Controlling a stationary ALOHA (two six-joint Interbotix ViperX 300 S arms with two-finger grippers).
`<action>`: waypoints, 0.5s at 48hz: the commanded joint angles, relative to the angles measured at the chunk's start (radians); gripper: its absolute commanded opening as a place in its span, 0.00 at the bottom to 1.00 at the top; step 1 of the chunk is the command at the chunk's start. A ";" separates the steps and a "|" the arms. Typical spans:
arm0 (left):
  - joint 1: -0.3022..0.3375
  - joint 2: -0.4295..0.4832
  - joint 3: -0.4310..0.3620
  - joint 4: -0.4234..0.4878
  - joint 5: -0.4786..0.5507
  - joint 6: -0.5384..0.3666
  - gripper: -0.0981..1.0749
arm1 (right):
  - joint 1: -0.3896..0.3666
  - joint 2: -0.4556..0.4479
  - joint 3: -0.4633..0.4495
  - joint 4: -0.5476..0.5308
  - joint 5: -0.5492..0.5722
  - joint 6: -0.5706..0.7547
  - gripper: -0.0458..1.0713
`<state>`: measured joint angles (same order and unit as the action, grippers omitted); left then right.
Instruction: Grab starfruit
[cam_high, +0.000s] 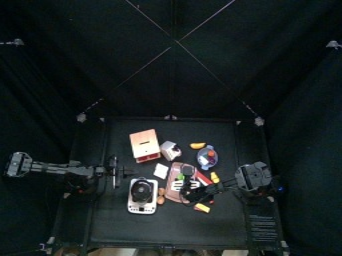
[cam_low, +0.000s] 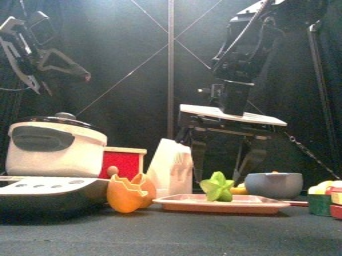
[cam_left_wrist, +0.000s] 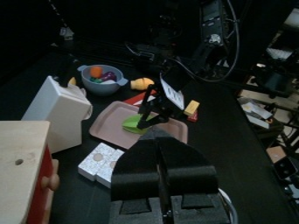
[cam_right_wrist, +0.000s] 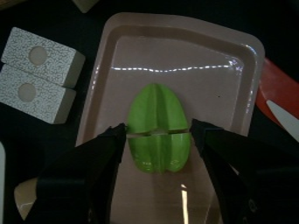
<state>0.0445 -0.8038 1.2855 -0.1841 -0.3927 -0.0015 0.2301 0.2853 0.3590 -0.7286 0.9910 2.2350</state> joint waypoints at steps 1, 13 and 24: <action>0.017 -0.025 -0.005 -0.003 -0.011 0.000 0.16 | 0.000 -0.035 -0.023 -0.002 0.011 0.002 0.87; 0.017 -0.118 0.044 -0.002 -0.092 -0.002 0.15 | 0.002 -0.048 -0.035 -0.003 0.057 0.002 0.87; 0.020 -0.123 0.061 -0.011 -0.132 -0.003 0.16 | 0.020 -0.075 -0.031 -0.011 0.103 0.002 0.87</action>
<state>0.0629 -0.9281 1.3606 -0.1902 -0.5123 -0.0031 0.2378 0.2700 0.3421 -0.7317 1.0677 2.2335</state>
